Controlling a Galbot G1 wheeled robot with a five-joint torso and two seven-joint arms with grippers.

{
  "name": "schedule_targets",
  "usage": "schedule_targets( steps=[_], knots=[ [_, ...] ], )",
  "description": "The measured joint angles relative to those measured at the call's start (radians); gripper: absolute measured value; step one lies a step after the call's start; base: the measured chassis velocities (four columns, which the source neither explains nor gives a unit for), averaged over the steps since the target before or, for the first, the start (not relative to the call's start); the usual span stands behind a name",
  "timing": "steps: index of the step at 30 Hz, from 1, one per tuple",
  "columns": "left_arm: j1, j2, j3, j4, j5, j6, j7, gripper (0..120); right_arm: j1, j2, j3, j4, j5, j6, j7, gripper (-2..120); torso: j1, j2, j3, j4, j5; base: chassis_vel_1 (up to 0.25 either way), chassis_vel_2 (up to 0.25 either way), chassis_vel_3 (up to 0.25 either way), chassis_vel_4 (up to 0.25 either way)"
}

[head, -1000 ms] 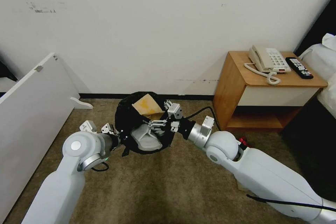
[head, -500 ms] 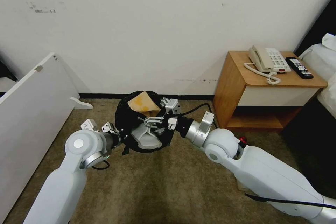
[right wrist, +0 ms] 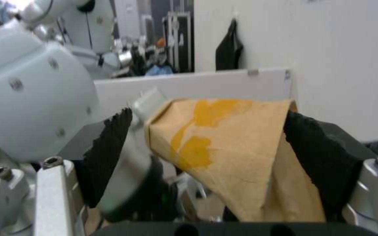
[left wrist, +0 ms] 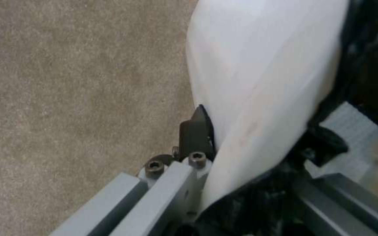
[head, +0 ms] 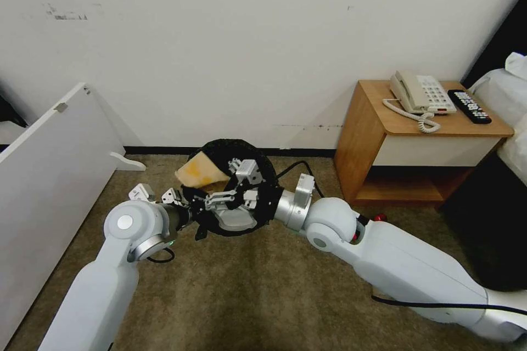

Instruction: Pick up the trash bin, then pick up the garbage from the floor and place it into the trash bin.

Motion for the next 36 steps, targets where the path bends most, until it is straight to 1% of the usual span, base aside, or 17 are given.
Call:
schedule_targets(
  steps=[4, 7, 8, 10, 11, 12, 13, 15, 17, 19, 20, 23, 25, 29, 32, 34, 36],
  knots=[
    [0.009, 0.002, -0.005, -0.006, 0.001, 0.001, 0.002, 0, 0.018, -0.015, -0.019, -0.008, -0.005, -0.027, -0.017, 88, 0.000, 0.000, 0.000, 0.0000, 0.0000, 0.000, 0.000, 0.000, 0.000],
    [0.016, 0.004, -0.010, -0.014, 0.002, 0.002, 0.004, 0, 0.018, -0.037, -0.027, -0.010, -0.008, -0.074, -0.016, 90, 0.000, 0.000, 0.000, 0.0000, 0.0000, 0.000, 0.000, 0.000, 0.000],
    [0.016, 0.004, -0.010, -0.014, 0.002, 0.002, 0.004, 0, 0.018, -0.037, -0.027, -0.010, -0.008, -0.074, -0.016, 90, 0.000, 0.000, 0.000, 0.0000, 0.0000, 0.000, 0.000, 0.000, 0.000],
    [0.017, 0.006, -0.011, -0.016, 0.002, 0.003, 0.005, 0, 0.014, -0.040, -0.019, -0.010, -0.008, -0.087, -0.007, 90, 0.000, 0.000, 0.000, -0.0001, 0.0001, 0.000, 0.000, 0.000, 0.000],
    [0.021, 0.007, -0.015, -0.017, 0.002, 0.003, 0.007, 0, 0.008, -0.046, 0.000, -0.007, -0.008, -0.127, 0.028, 90, 0.000, 0.000, 0.000, -0.0002, 0.0001, 0.000, 0.000, 0.000, 0.000],
    [0.021, 0.007, -0.015, -0.017, 0.002, 0.003, 0.007, 0, 0.008, -0.046, 0.000, -0.007, -0.008, -0.127, 0.028, 90, 0.000, 0.000, 0.000, -0.0002, 0.0001, 0.000, 0.000, 0.000, 0.000],
    [0.024, 0.008, -0.016, -0.017, 0.002, 0.004, 0.008, 0, 0.008, -0.048, 0.006, -0.005, -0.012, -0.145, 0.047, 90, 0.000, 0.000, 0.000, -0.0001, 0.0000, 0.000, 0.000, 0.000, 0.000],
    [0.036, 0.006, -0.019, -0.025, 0.006, 0.005, 0.011, 0, 0.033, -0.048, 0.029, -0.005, -0.109, -0.194, 0.040, 90, 0.000, 0.000, 0.000, 0.0000, -0.0001, 0.000, 0.000, 0.000, 0.000],
    [0.038, 0.006, -0.019, -0.027, 0.007, 0.005, 0.012, 0, 0.036, -0.049, 0.042, -0.008, -0.126, -0.210, 0.038, 90, 0.000, 0.000, 0.000, 0.0001, 0.0001, 0.000, 0.000, 0.000, 0.000],
    [0.042, 0.007, -0.023, -0.029, 0.009, 0.005, 0.013, 0, 0.059, -0.053, 0.057, -0.012, -0.150, -0.212, 0.025, 90, 0.000, 0.000, 0.000, -0.0001, 0.0000, 0.000, 0.000, 0.000, 0.000],
    [0.044, 0.006, -0.027, -0.031, 0.009, 0.005, 0.015, 0, 0.071, -0.049, 0.087, -0.010, -0.159, -0.223, 0.040, 90, 0.000, 0.000, 0.000, -0.0001, -0.0001, 0.000, 0.000, 0.000, 0.000],
    [0.046, 0.006, -0.028, -0.031, 0.010, 0.005, 0.016, 0, 0.074, -0.047, 0.097, -0.010, -0.179, -0.228, 0.041, 90, 0.000, 0.000, 0.000, -0.0001, 0.0003, 0.000, 0.000, 0.000, 0.000],
    [0.049, 0.004, -0.030, -0.031, 0.013, 0.005, 0.016, 0, 0.099, -0.044, 0.112, -0.010, -0.220, -0.220, 0.038, 89, 0.000, 0.000, 0.000, 0.0000, -0.0003, 0.000, 0.000, 0.000, 0.000],
    [0.051, 0.000, -0.030, -0.031, 0.020, 0.005, 0.018, 0, 0.123, -0.037, 0.102, 0.013, -0.216, -0.223, 0.027, 90, 0.000, 0.000, 0.000, -0.0002, 0.0002, 0.000, 0.000, 0.000, 0.000],
    [0.052, -0.003, -0.030, -0.030, 0.022, 0.005, 0.020, 0, 0.138, -0.021, 0.098, 0.018, -0.216, -0.225, 0.027, 90, 0.000, 0.000, 0.000, 0.0001, -0.0001, 0.000, 0.000, 0.000, 0.000],
    [0.054, -0.002, -0.031, -0.030, 0.024, 0.005, 0.020, 0, 0.145, -0.024, 0.093, 0.023, -0.223, -0.223, 0.009, 90, 0.000, 0.000, 0.000, 0.0001, 0.0004, 0.000, 0.000, 0.000, 0.000],
    [0.056, -0.001, -0.037, -0.029, 0.025, 0.005, 0.022, 0, 0.161, -0.034, 0.100, 0.036, -0.226, -0.213, -0.009, 90, 0.000, 0.000, 0.000, 0.0001, -0.0006, 0.000, 0.000, 0.000, 0.000]
  ],
)
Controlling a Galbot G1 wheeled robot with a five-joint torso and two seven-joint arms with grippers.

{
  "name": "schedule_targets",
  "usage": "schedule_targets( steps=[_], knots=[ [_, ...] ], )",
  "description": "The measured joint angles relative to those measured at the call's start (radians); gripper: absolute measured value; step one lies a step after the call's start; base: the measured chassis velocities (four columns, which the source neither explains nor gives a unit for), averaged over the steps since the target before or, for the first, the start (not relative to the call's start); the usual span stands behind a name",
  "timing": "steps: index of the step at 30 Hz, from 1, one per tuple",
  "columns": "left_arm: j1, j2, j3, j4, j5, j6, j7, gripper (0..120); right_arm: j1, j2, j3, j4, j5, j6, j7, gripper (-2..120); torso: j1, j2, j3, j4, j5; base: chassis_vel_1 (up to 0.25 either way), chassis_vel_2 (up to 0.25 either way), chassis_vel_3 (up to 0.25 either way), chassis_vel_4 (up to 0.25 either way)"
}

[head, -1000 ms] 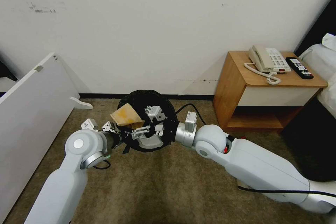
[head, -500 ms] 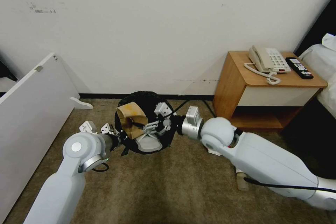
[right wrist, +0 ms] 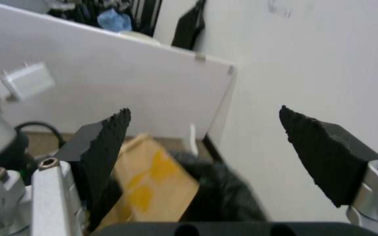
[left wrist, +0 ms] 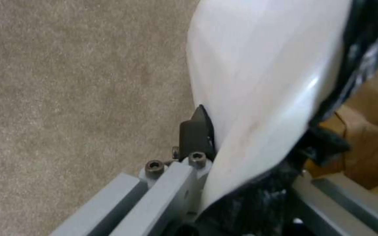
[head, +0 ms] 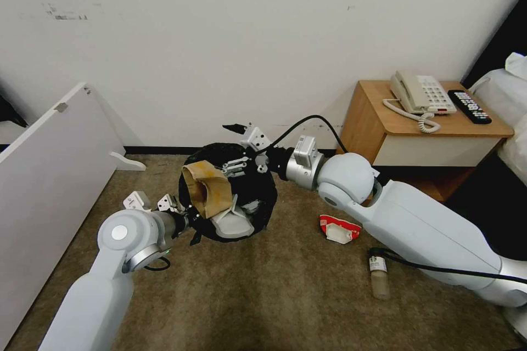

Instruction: Pick up the trash bin, then pick up the garbage from the floor and place it into the trash bin.

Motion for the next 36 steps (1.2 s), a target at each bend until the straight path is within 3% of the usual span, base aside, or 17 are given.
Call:
schedule_targets(
  steps=[7, 11, 15, 17, 23, 26, 28, 32, 34, 36],
  knots=[
    [0.001, 0.001, -0.006, 0.013, 0.004, 0.001, 0.005, 0, -0.030, -0.046, 0.080, 0.060, 0.073, -0.003, 0.008, 90, 0.000, 0.000, 0.000, -0.0001, 0.0003, 0.000, 0.000, 0.000, 0.000],
    [-0.002, -0.001, -0.005, 0.022, 0.012, 0.001, 0.006, 0, -0.088, -0.090, 0.158, 0.104, 0.182, 0.003, 0.095, 90, 0.000, 0.000, 0.000, -0.0001, 0.0006, 0.000, 0.000, 0.000, 0.000],
    [0.000, -0.001, -0.003, 0.024, 0.016, 0.001, 0.007, 0, -0.141, -0.147, 0.201, 0.120, 0.204, 0.028, 0.146, 90, 0.000, 0.000, 0.000, -0.0001, 0.0009, 0.000, 0.000, 0.000, 0.000],
    [0.001, 0.000, 0.001, 0.027, 0.025, 0.003, 0.008, 0, -0.219, -0.212, 0.265, 0.157, 0.235, 0.044, 0.206, 90, 0.000, 0.000, 0.000, -0.0004, 0.0008, 0.000, 0.000, 0.000, 0.000],
    [0.010, 0.010, 0.010, 0.035, 0.063, 0.016, 0.010, 0, -0.410, -0.289, 0.411, 0.219, 0.271, 0.035, 0.330, 90, 0.000, 0.000, 0.000, -0.0002, 0.0008, 0.000, 0.000, 0.000, 0.000],
    [0.014, 0.013, 0.012, 0.035, 0.065, 0.017, 0.010, 0, -0.440, -0.295, 0.426, 0.227, 0.275, 0.028, 0.353, 90, 0.000, 0.000, 0.000, -0.0003, 0.0008, 0.000, 0.000, 0.000, 0.000],
    [0.021, 0.017, 0.015, 0.040, 0.074, 0.018, 0.009, 0, -0.533, -0.296, 0.444, 0.245, 0.282, 0.005, 0.451, 90, 0.000, 0.000, 0.000, -0.0002, 0.0006, 0.000, 0.000, 0.000, 0.000],
    [0.023, 0.017, 0.019, 0.043, 0.078, 0.018, 0.009, 0, -0.571, -0.275, 0.439, 0.244, 0.295, -0.025, 0.527, 90, 0.000, 0.000, 0.000, -0.0001, 0.0006, 0.000, 0.000, 0.000, 0.000],
    [0.029, 0.014, 0.027, 0.043, 0.082, 0.018, 0.009, 0, -0.613, -0.241, 0.417, 0.234, 0.334, -0.087, 0.652, 99, 0.000, 0.000, 0.000, -0.0001, 0.0007, 0.000, 0.000, 0.000, 0.000],
    [0.032, 0.014, 0.030, 0.043, 0.083, 0.018, 0.009, 0, -0.632, -0.224, 0.406, 0.224, 0.352, -0.116, 0.708, 99, 0.000, 0.000, 0.000, -0.0001, 0.0007, 0.000, 0.000, 0.000, 0.000]
  ],
)
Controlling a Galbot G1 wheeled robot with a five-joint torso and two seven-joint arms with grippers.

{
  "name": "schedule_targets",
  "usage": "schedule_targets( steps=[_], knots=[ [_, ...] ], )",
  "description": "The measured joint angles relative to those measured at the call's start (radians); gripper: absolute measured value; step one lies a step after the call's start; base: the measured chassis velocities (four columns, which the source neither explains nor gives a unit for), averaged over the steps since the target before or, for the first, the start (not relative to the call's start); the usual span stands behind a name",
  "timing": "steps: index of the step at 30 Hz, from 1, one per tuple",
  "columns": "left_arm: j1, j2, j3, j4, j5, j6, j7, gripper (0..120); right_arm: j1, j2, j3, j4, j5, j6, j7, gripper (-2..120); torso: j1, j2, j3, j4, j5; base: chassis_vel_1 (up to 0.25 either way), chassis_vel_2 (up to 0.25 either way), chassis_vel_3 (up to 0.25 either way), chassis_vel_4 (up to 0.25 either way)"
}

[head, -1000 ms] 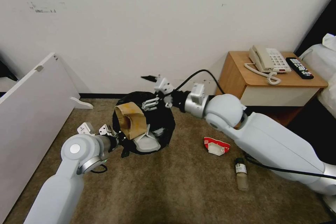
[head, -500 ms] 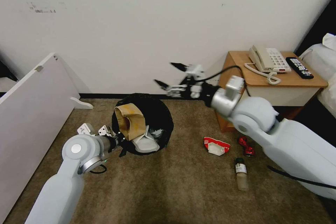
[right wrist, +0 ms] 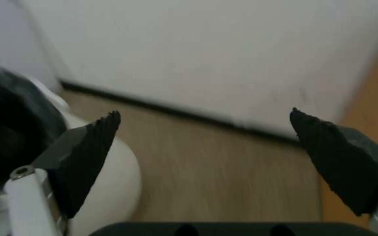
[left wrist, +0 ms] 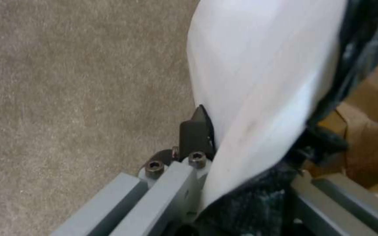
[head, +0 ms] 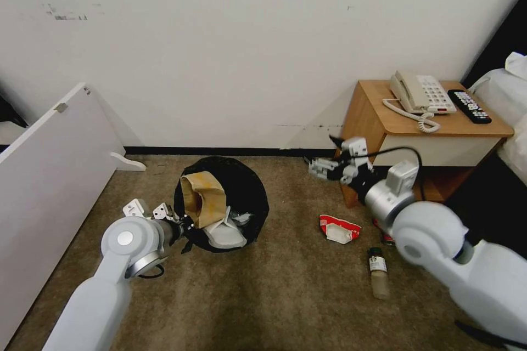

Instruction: Pick up the trash bin, then pick up the garbage from the floor and place it into the trash bin.

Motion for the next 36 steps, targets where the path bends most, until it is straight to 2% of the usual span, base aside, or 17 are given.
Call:
schedule_targets(
  steps=[2, 15, 18, 19, 22, 29, 31, 32, 34, 35, 36],
  knots=[
    [0.010, 0.003, 0.005, -0.006, 0.000, 0.000, 0.000, 0, -0.032, 0.034, -0.014, -0.029, 0.016, -0.043, 0.078, 100, 0.000, 0.000, 0.000, 0.0000, -0.0001, 0.000, 0.000, 0.000, 0.000],
    [0.030, 0.015, 0.006, -0.014, -0.005, 0.001, 0.009, 0, -0.081, 0.116, -0.057, -0.145, 0.008, -0.105, 0.203, 100, 0.000, 0.000, 0.000, 0.0001, -0.0001, 0.000, 0.000, 0.000, 0.000],
    [0.029, 0.015, 0.006, -0.009, -0.004, 0.002, 0.015, 0, -0.081, 0.122, -0.065, -0.162, 0.038, -0.129, 0.249, 100, 0.000, 0.000, 0.000, 0.0000, -0.0001, 0.000, 0.000, 0.000, 0.000],
    [0.028, 0.015, 0.005, -0.004, -0.004, 0.005, 0.020, 0, -0.076, 0.129, -0.067, -0.170, 0.088, -0.153, 0.300, 100, 0.000, 0.000, 0.000, 0.0000, -0.0001, 0.000, 0.000, 0.000, 0.000],
    [0.028, 0.015, 0.005, 0.002, -0.001, 0.007, 0.026, 0, -0.073, 0.131, -0.067, -0.184, 0.112, -0.168, 0.327, 100, 0.000, 0.000, 0.000, 0.0001, -0.0002, 0.000, 0.000, 0.000, 0.000],
    [0.018, 0.017, 0.000, 0.027, 0.010, 0.017, 0.055, 0, -0.054, 0.134, -0.086, -0.253, 0.065, -0.198, 0.302, 100, 0.000, 0.000, 0.000, 0.0001, 0.0000, 0.000, 0.000, 0.000, 0.000],
    [0.015, 0.014, -0.004, 0.046, 0.026, 0.020, 0.076, 0, -0.056, 0.111, -0.097, -0.294, -0.045, -0.215, 0.232, 100, 0.000, 0.000, 0.000, 0.0002, 0.0000, 0.000, 0.000, 0.000, 0.000],
    [0.015, 0.014, -0.004, 0.046, 0.026, 0.020, 0.076, 0, -0.056, 0.111, -0.097, -0.294, -0.045, -0.215, 0.232, 100, 0.000, 0.000, 0.000, 0.0002, 0.0000, 0.000, 0.000, 0.000, 0.000],
    [0.016, 0.012, -0.005, 0.058, 0.038, 0.022, 0.089, 0, -0.070, 0.083, -0.098, -0.325, -0.191, -0.221, 0.162, 100, 0.000, 0.000, 0.000, -0.0001, -0.0001, 0.000, 0.000, 0.000, 0.000],
    [0.016, 0.012, -0.005, 0.058, 0.038, 0.022, 0.089, 0, -0.070, 0.083, -0.098, -0.325, -0.191, -0.221, 0.162, 100, 0.000, 0.000, 0.000, -0.0001, -0.0001, 0.000, 0.000, 0.000, 0.000],
    [0.016, 0.010, -0.005, 0.060, 0.038, 0.024, 0.095, 0, -0.079, 0.065, -0.096, -0.336, -0.255, -0.225, 0.127, 100, 0.000, 0.000, 0.000, -0.0001, 0.0001, 0.000, 0.000, 0.000, 0.000]
  ],
)
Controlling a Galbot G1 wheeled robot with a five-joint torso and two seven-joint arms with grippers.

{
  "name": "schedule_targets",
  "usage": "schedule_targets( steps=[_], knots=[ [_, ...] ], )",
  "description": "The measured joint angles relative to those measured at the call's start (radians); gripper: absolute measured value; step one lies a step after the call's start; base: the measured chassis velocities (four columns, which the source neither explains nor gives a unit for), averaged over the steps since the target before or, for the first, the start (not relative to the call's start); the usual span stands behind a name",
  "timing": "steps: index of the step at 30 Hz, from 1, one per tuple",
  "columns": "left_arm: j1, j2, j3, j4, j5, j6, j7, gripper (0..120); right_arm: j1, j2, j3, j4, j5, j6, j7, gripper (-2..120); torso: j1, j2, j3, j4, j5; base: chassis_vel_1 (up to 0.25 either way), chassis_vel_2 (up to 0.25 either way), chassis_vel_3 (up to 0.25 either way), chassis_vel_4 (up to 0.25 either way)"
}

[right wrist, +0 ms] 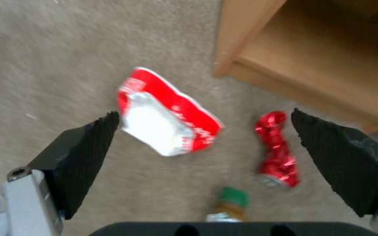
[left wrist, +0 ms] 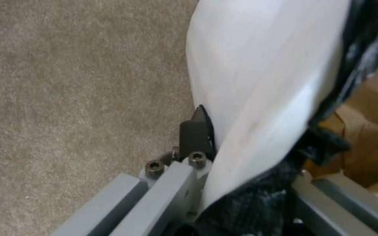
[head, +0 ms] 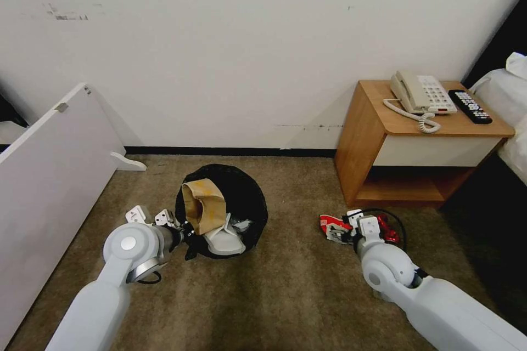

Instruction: Pick up the trash bin, then pick up the garbage from the floor and place it into the trash bin.

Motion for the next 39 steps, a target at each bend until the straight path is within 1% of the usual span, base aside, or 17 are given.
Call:
schedule_targets(
  steps=[7, 14, 16, 22, 26, 32, 34, 39],
  knots=[
    [-0.010, -0.009, 0.007, 0.006, 0.004, 0.000, 0.004, 0, -0.016, -0.041, 0.001, -0.023, -0.048, -0.001, -0.058, 100, 0.000, 0.000, 0.000, -0.0001, -0.0002, 0.000, 0.000, 0.000, 0.000],
    [-0.010, -0.011, 0.007, 0.004, 0.009, 0.000, 0.007, 0, -0.007, -0.045, -0.012, -0.057, -0.073, 0.013, -0.094, 100, 0.000, 0.000, 0.000, 0.0001, 0.0000, 0.000, 0.000, 0.000, 0.000],
    [-0.010, -0.012, 0.006, 0.003, 0.014, -0.002, 0.009, 0, 0.007, -0.052, -0.017, -0.080, -0.095, 0.023, -0.135, 100, 0.000, 0.000, 0.000, 0.0001, 0.0000, 0.000, 0.000, 0.000, 0.000],
    [-0.012, -0.022, 0.007, 0.004, 0.027, -0.004, 0.011, 0, 0.020, -0.055, -0.021, -0.105, -0.099, 0.034, -0.177, 100, 0.000, 0.000, 0.000, 0.0001, -0.0002, 0.000, 0.000, 0.000, 0.000],
    [-0.012, -0.029, 0.014, 0.005, 0.038, -0.007, 0.014, 0, 0.028, -0.039, -0.022, -0.146, -0.100, 0.052, -0.219, 100, 0.000, 0.000, 0.000, 0.0001, -0.0002, 0.000, 0.000, 0.000, 0.000],
    [-0.013, -0.030, 0.016, 0.009, 0.045, -0.007, 0.019, 0, 0.036, -0.012, -0.019, -0.183, -0.095, 0.063, -0.238, 100, 0.000, 0.000, 0.000, 0.0001, -0.0002, 0.000, 0.000, 0.000, 0.000],
    [-0.013, -0.030, 0.016, 0.011, 0.048, -0.007, 0.021, 0, 0.044, 0.004, -0.019, -0.210, -0.102, 0.077, -0.269, 100, 0.000, 0.000, 0.000, 0.0001, -0.0001, 0.000, 0.000, 0.000, 0.000],
    [-0.014, -0.029, 0.018, 0.014, 0.049, -0.007, 0.024, 0, 0.052, 0.017, -0.022, -0.239, -0.116, 0.085, -0.298, 100, 0.000, 0.000, 0.000, 0.0001, -0.0002, 0.000, 0.000, 0.000, 0.000]
  ],
)
